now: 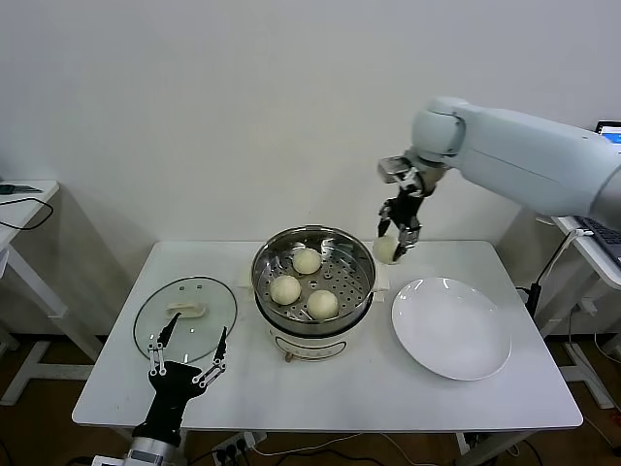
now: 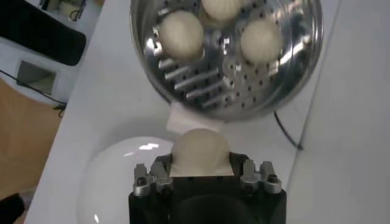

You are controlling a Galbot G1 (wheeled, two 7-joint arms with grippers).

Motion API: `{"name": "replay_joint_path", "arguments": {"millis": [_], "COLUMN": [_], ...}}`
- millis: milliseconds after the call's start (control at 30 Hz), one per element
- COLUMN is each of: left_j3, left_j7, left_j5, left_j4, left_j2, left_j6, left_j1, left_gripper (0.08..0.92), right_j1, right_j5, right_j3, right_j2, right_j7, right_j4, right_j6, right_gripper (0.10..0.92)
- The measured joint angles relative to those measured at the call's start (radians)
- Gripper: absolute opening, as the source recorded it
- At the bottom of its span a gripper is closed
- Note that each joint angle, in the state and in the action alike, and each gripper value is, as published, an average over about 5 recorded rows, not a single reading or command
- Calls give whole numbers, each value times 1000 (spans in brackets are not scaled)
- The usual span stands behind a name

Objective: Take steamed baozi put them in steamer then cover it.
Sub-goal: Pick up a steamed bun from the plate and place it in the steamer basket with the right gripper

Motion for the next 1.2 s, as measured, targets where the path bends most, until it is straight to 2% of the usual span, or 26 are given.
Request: {"name": "replay_joint_path", "arguments": {"millis": [433, 900, 1000, 1200], "left_j3": [-17, -29, -32, -37], "left_j7": [-2, -4, -4, -6], "left_j5": [-11, -18, -18, -19], "left_j4": [-1, -3, -4, -4], "left_j2": [1, 2, 3, 1], "left_j6": [-2, -4, -4, -5], "left_j1": [2, -3, -4, -4], "left_gripper": [823, 823, 823, 823], "right_j1": [-69, -162, -177, -194], "right_j5": [-3, -41, -49, -56], "right_j3": [-28, -38, -41, -36], "right_j2": [157, 237, 246, 247], "right_j7": [57, 95, 103, 123], "right_j4": [-85, -180, -190, -192], "right_j6": [-15, -11, -11, -9], "right_gripper": [626, 627, 651, 778]}}
